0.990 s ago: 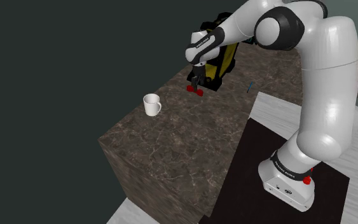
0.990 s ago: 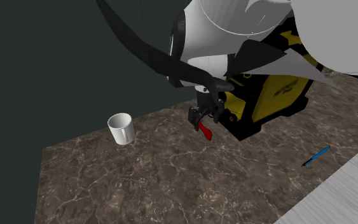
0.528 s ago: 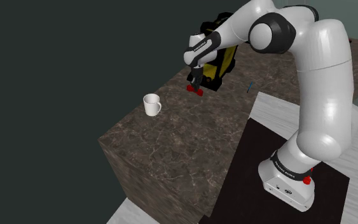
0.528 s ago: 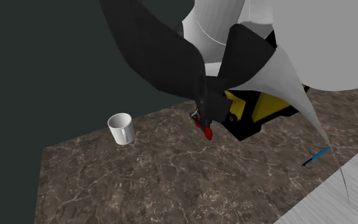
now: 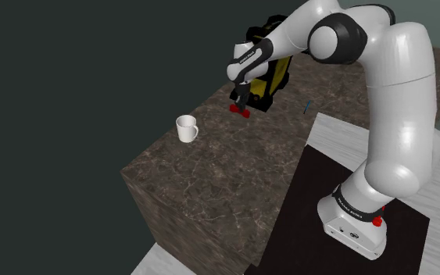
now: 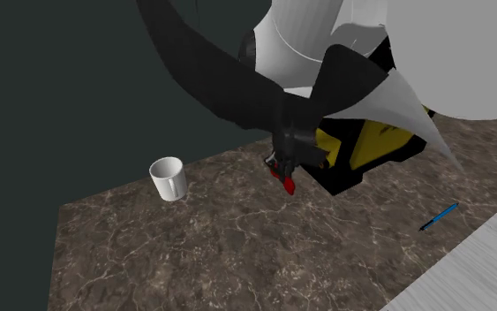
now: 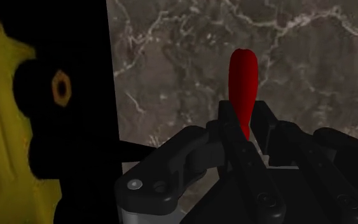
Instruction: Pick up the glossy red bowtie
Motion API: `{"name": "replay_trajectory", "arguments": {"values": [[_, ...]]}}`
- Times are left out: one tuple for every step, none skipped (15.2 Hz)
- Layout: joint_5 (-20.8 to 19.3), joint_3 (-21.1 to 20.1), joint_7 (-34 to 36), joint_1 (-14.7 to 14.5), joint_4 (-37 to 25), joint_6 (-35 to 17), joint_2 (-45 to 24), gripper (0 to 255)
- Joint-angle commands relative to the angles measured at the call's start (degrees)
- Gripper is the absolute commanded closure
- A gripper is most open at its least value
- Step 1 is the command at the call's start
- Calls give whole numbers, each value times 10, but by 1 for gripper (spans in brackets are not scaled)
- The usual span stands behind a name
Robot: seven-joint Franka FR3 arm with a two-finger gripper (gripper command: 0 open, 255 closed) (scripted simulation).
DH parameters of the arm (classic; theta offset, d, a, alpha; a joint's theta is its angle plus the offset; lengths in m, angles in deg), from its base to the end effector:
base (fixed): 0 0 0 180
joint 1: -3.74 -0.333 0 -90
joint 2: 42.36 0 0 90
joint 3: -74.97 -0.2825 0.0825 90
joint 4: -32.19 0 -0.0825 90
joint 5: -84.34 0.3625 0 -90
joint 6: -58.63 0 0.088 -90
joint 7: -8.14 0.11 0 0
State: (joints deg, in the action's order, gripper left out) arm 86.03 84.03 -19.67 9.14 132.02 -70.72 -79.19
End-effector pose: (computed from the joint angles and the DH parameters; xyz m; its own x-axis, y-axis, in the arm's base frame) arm 0.6004 -0.1484 0.1866 0.9623 0.2331 -0.1400 0.2368 -0.9715 0.0099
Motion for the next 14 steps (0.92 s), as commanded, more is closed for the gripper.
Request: {"name": "replay_trajectory", "arguments": {"values": [[-1,1,0,0,8,11,4,255],[-2,2,0,0,9,16,9,255],[-3,2,0,-1,9,21,15,255],[-3,3,0,-1,9,26,20,255],[-4,4,1,-2,9,32,25,255],[-5,4,1,-2,9,37,30,255],[-5,5,1,-3,8,42,35,255],[-6,5,1,-3,8,48,41,255],[-7,6,1,-3,7,53,45,255],[-7,6,1,-4,7,59,50,255],[-8,7,1,-4,6,64,55,255],[-9,7,1,-5,5,70,60,255],[-9,7,1,-5,5,71,60,255],[-9,7,1,-5,5,71,60,255]]}}
